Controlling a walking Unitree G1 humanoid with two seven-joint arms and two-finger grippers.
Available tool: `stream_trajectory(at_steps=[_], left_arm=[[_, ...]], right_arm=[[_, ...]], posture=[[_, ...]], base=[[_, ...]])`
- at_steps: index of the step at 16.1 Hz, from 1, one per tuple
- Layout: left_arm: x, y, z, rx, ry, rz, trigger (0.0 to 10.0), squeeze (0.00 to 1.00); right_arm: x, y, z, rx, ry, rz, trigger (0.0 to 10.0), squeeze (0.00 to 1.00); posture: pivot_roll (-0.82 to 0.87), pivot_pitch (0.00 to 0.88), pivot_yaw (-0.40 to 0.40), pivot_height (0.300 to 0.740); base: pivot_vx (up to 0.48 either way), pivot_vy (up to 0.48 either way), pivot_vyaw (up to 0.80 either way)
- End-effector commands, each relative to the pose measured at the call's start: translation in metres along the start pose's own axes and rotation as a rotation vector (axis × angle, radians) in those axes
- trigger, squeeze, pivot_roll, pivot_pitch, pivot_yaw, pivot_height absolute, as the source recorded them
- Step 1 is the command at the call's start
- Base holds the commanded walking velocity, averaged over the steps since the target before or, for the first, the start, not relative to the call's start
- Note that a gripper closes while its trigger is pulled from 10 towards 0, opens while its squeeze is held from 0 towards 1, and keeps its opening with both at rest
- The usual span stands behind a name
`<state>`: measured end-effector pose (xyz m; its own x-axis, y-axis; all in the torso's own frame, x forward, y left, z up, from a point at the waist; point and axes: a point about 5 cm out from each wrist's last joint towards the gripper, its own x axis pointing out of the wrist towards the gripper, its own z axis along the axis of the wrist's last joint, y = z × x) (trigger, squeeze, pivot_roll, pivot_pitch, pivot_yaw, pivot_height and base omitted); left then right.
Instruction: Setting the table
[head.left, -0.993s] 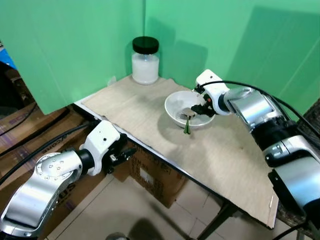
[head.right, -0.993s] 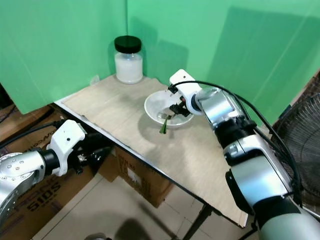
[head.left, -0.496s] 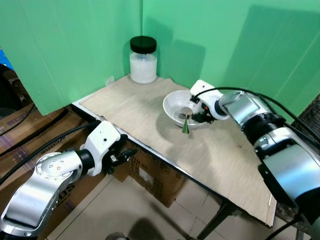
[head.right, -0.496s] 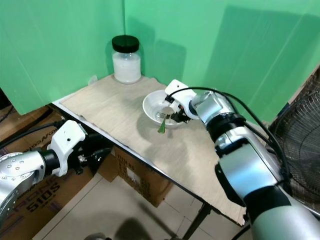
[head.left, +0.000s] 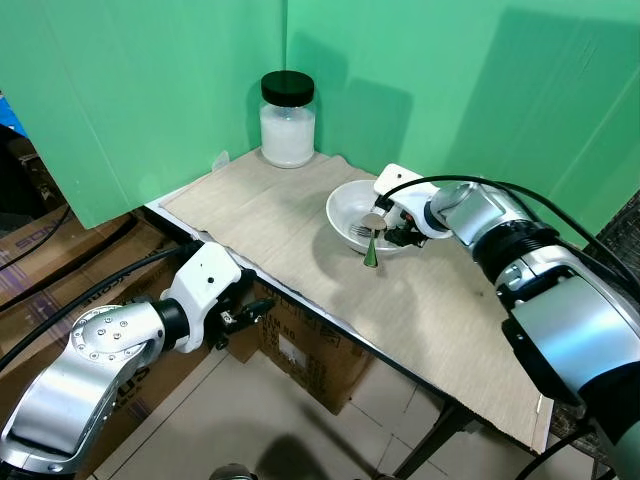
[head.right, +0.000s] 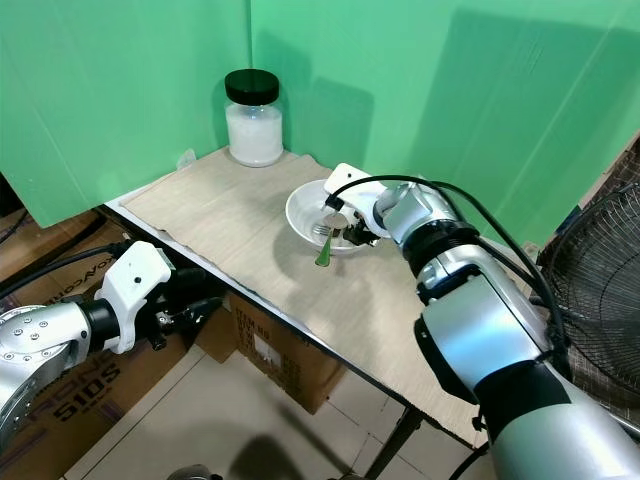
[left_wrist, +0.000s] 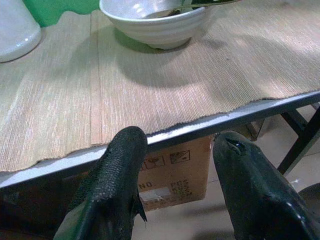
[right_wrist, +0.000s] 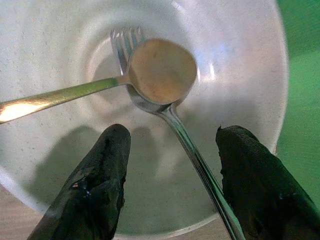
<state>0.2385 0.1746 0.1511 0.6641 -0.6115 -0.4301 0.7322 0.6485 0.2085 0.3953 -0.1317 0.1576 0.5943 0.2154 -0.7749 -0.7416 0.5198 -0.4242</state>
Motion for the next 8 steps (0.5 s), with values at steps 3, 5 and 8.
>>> stream_trajectory(at_steps=[3,5,8], left_arm=[[0.0,-0.005,0.0,-0.003,0.007,-0.019,10.0,0.0],[0.0,-0.005,0.0,-0.003,0.007,-0.02,10.0,0.0],[0.0,-0.004,0.0,-0.002,0.005,-0.02,10.0,0.0]], right_arm=[[0.0,0.0,-0.005,-0.026,0.066,0.013,7.1,0.0],[0.0,0.0,-0.01,-0.003,0.085,0.023,4.7,0.0],[0.001,0.001,-0.013,0.043,0.093,0.029,0.0,0.0]], posture=[[0.11,0.0,-0.057,0.74],[0.11,0.0,-0.057,0.74],[0.11,0.0,-0.056,0.74]], base=[[0.0,0.0,0.0],[0.0,0.0,0.0],[0.0,0.0,0.0]])
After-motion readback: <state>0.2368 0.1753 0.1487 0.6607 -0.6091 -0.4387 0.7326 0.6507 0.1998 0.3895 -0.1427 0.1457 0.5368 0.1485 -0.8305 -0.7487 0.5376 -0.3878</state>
